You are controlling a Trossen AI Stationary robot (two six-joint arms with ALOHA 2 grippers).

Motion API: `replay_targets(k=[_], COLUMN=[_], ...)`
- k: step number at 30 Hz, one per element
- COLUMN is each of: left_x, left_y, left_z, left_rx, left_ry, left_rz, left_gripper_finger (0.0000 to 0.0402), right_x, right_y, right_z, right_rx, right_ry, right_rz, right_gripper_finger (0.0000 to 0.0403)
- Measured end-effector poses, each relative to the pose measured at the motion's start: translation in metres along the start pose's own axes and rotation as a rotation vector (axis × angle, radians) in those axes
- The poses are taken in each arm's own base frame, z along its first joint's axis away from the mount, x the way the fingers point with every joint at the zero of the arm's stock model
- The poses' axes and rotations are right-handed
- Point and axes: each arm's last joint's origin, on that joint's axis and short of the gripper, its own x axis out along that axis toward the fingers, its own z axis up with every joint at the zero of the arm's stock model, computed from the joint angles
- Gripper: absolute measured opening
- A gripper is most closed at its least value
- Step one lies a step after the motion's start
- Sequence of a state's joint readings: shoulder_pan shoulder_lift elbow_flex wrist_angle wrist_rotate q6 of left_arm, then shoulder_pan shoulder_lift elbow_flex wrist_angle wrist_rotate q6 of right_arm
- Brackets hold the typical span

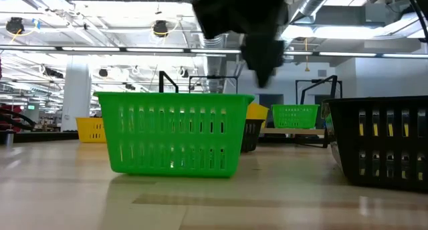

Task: Stack baskets on shelf by color
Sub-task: Stack the left green bin on top of the green bin on the shelf

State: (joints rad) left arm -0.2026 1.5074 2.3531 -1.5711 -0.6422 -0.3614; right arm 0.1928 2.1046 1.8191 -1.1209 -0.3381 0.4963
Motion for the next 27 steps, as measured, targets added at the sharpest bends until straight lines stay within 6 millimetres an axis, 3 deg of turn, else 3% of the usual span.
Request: replay_targets(k=[5,16,27], left_x=[0.0,0.0,0.0], left_y=[0.0,0.0,0.0], left_z=[0.0,0.0,0.0], left_rx=[0.0,0.0,0.007], left_ry=[0.0,-0.001,0.0], left_rz=[0.0,0.002,0.002], left_gripper_finger=[0.0167,0.0167,0.0167], right_x=[0.003,0.006,0.015], right_y=[0.005,0.013,0.019], right_z=[-0.004,0.003,-0.004], right_rx=[0.068,0.471,0.6], right_ry=[0.007,-0.258,-0.3], right_rz=[-0.021,-0.153,-0.202], right_gripper_finger=[0.0182,0.0177,0.0176])
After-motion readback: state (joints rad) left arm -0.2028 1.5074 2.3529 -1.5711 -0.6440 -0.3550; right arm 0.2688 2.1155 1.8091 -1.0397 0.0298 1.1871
